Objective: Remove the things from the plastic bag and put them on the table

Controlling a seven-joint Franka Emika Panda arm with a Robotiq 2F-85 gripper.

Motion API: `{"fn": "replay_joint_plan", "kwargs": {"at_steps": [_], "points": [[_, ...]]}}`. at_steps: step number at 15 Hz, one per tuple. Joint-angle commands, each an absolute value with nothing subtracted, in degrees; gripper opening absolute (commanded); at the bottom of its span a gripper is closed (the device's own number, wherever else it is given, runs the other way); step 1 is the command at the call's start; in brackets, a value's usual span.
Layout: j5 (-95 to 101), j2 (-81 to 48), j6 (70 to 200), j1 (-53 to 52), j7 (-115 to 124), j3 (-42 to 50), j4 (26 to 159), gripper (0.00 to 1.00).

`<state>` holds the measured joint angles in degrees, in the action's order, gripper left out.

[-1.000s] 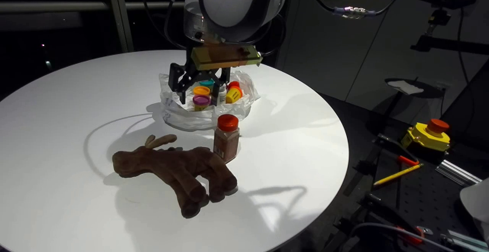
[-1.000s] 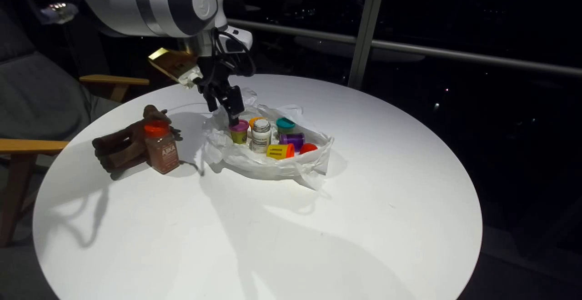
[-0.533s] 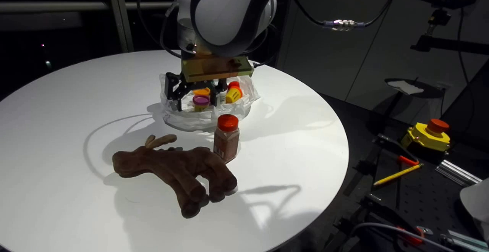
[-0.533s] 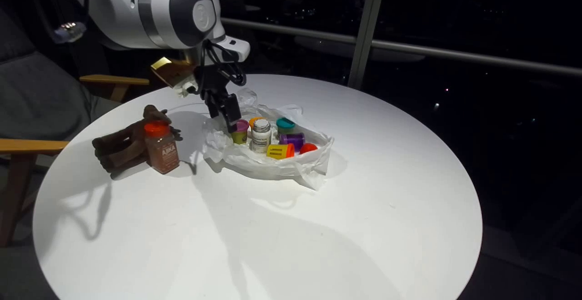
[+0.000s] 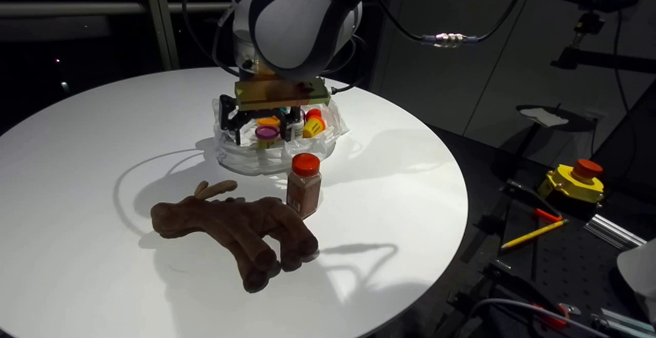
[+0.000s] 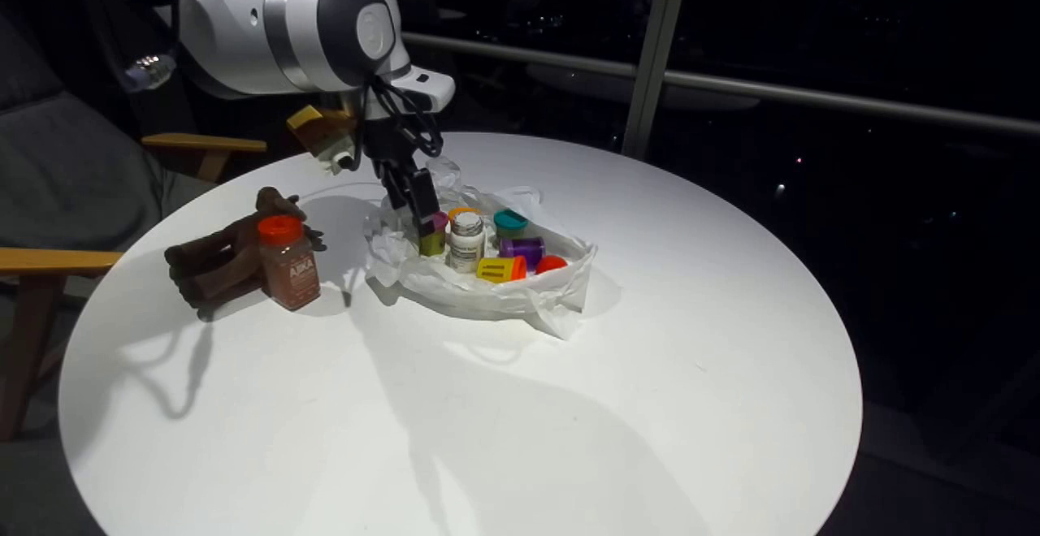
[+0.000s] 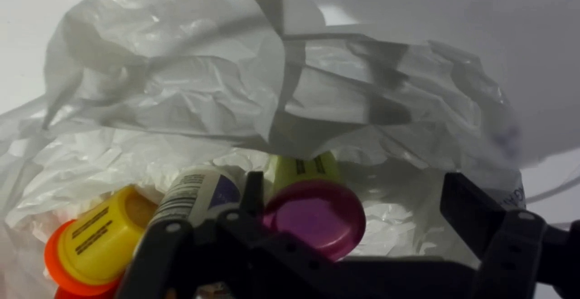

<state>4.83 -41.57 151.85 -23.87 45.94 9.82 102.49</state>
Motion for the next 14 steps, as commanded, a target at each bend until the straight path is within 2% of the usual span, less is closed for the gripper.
{"fn": "replay_joint_plan", "kwargs": {"at_steps": [1, 14], "points": [[5.45, -40.21, 149.12, -23.73, 46.42, 9.05, 101.73, 1.00], [5.92, -41.27, 149.53, -23.57, 47.57, 9.68, 102.08, 1.00]]}}
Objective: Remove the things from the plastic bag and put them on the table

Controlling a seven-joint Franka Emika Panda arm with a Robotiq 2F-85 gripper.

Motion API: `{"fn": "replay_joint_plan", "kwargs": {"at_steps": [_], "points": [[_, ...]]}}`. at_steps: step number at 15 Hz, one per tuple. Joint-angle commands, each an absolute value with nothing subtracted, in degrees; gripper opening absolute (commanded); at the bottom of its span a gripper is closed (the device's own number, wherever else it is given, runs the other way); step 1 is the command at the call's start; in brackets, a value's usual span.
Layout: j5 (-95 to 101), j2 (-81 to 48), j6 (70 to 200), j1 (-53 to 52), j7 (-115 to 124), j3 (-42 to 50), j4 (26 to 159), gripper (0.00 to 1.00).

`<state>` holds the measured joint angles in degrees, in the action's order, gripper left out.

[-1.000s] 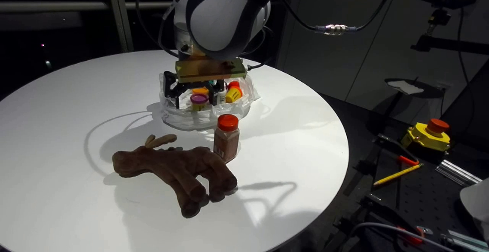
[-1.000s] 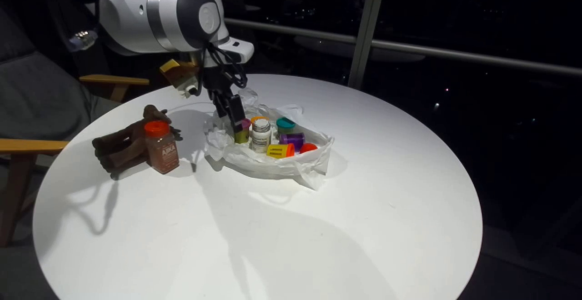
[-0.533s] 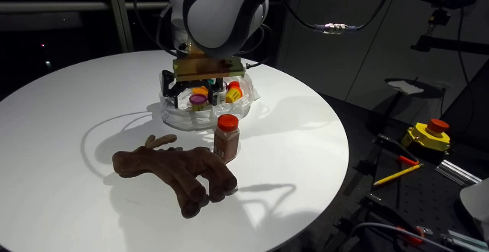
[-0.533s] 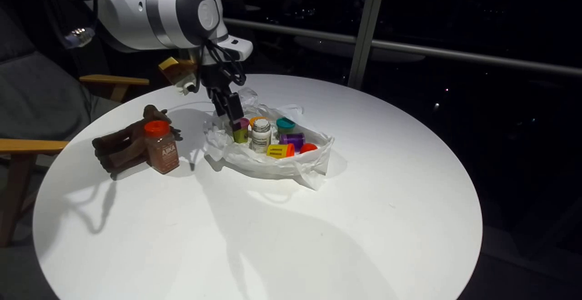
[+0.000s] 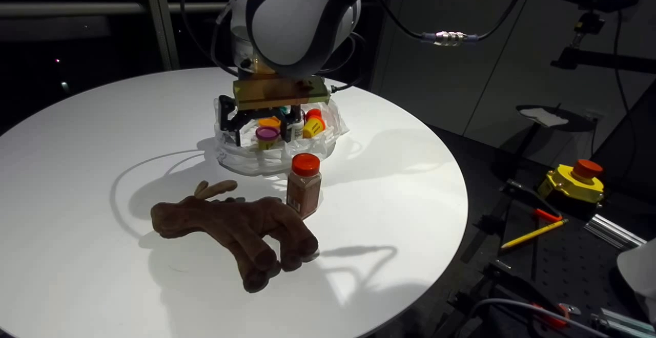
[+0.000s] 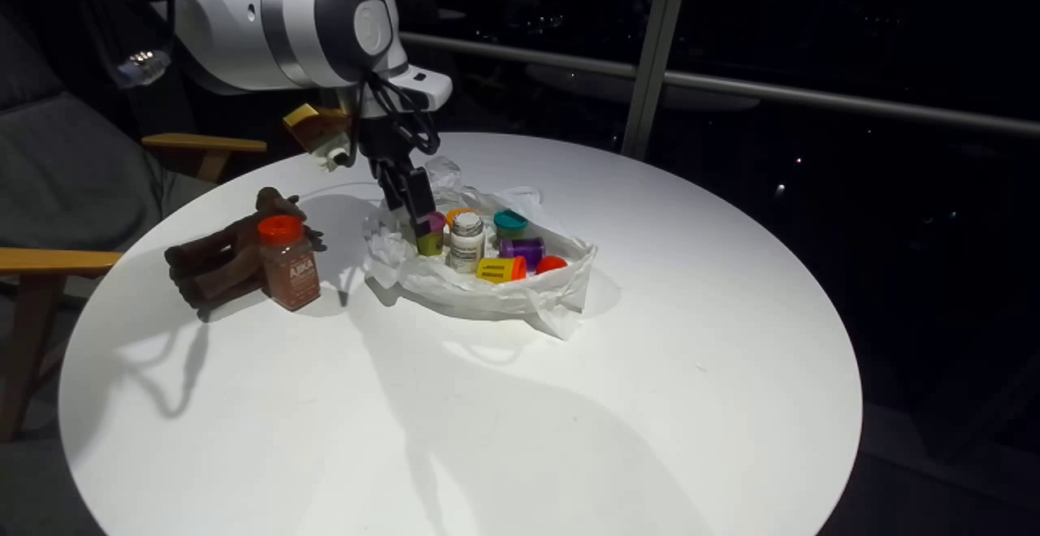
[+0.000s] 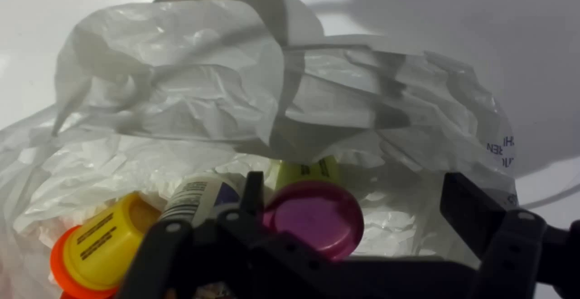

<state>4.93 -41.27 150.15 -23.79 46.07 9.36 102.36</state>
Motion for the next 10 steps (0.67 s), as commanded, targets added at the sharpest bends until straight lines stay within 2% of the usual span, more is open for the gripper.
{"fn": "replay_joint_plan", "kwargs": {"at_steps": [1, 6, 7, 9, 10], "points": [[6.09, -41.38, 149.24, -23.60, 47.66, 9.95, 102.02, 1.00], [6.47, -42.16, 149.77, -23.81, 49.56, 11.21, 101.32, 1.00], [6.19, -42.11, 149.87, -23.43, 49.52, 10.89, 101.26, 0.82], [6.15, -41.96, 149.73, -23.41, 50.05, 10.82, 101.33, 0.67], [6.00, -41.62, 149.69, -23.27, 50.07, 10.54, 101.65, 0.56]]}}
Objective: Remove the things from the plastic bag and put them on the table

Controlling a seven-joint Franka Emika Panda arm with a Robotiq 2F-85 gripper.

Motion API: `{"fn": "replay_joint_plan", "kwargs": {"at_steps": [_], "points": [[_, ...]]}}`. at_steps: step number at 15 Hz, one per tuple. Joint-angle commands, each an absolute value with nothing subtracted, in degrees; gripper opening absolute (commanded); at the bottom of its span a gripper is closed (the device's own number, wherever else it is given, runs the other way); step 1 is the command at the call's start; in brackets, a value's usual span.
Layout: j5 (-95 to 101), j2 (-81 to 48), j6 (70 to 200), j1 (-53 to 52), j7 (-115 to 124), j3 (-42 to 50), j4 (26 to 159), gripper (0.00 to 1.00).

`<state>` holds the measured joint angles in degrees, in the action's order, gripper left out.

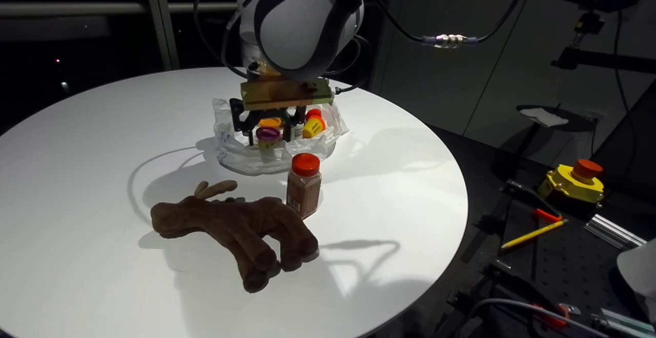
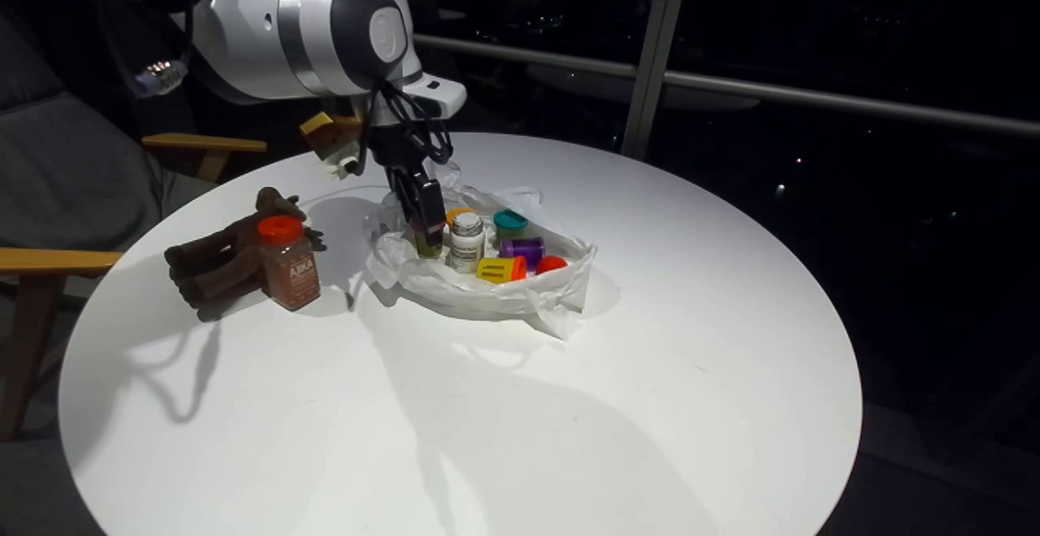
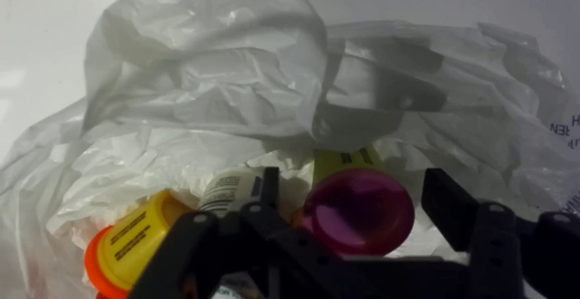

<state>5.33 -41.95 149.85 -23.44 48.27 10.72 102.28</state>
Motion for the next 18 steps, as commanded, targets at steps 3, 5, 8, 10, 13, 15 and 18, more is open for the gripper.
{"fn": "replay_joint_plan", "kwargs": {"at_steps": [3, 5, 8, 10, 13, 15, 18], "points": [[6.29, -40.63, 150.19, -23.69, 51.09, 10.92, 102.66, 0.31], [7.16, -39.46, 150.42, -24.57, 52.70, 11.95, 103.40, 0.23], [9.38, -35.37, 148.11, -25.03, 53.40, 12.94, 104.78, 0.23], [11.98, -31.17, 146.20, -25.27, 53.01, 13.27, 106.70, 0.23], [16.41, -24.63, 142.90, -24.53, 51.52, 11.78, 110.54, 0.23], [19.32, -19.75, 141.20, -23.80, 50.97, 10.06, 114.74, 0.23], [20.96, -14.68, 142.22, -21.65, 48.87, 6.11, 121.74, 0.23]]}}
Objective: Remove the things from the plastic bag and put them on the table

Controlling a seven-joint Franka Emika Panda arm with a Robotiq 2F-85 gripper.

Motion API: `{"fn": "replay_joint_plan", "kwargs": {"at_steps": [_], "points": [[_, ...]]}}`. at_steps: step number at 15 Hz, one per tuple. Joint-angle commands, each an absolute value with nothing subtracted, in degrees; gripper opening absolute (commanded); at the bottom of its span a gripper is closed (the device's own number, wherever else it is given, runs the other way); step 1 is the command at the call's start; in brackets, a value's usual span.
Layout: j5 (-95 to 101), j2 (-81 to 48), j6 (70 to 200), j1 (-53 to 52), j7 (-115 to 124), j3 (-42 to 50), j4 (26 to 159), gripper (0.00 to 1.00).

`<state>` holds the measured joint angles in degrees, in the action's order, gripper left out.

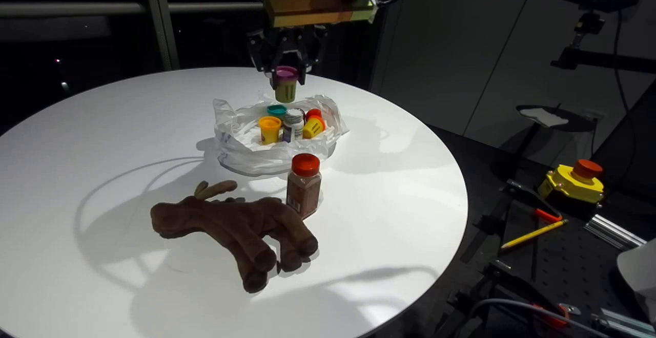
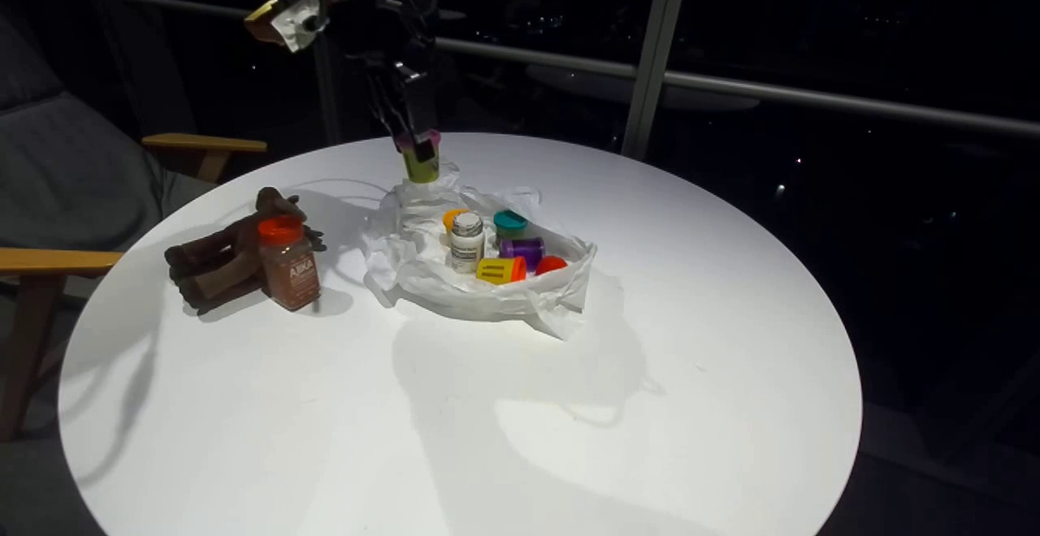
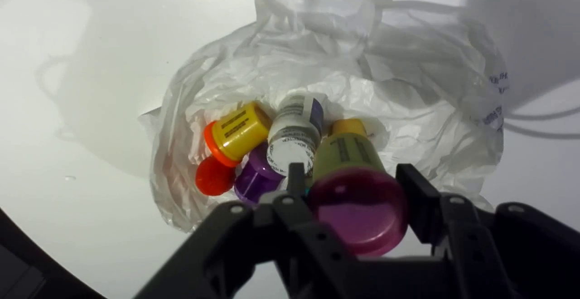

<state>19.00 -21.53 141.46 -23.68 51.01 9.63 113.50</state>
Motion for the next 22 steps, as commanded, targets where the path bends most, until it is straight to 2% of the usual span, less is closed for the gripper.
{"fn": "replay_joint_plan", "kwargs": {"at_steps": [1, 8, 17, 18, 19, 22], "points": [[20.40, -13.38, 142.22, -20.85, 47.87, 4.76, 123.66, 0.23], [19.73, -14.88, 147.82, -17.05, 47.72, 0.84, 131.98, 0.23], [8.69, -22.70, 157.24, -14.04, 39.94, -0.14, 133.80, 0.23], [8.73, -22.32, 157.73, -14.58, 40.04, 0.72, 134.13, 0.73], [8.92, -22.01, 158.24, -15.06, 40.26, 1.51, 134.30, 0.73], [11.94, -18.36, 159.39, -18.01, 44.13, 5.58, 134.90, 0.96]]}}
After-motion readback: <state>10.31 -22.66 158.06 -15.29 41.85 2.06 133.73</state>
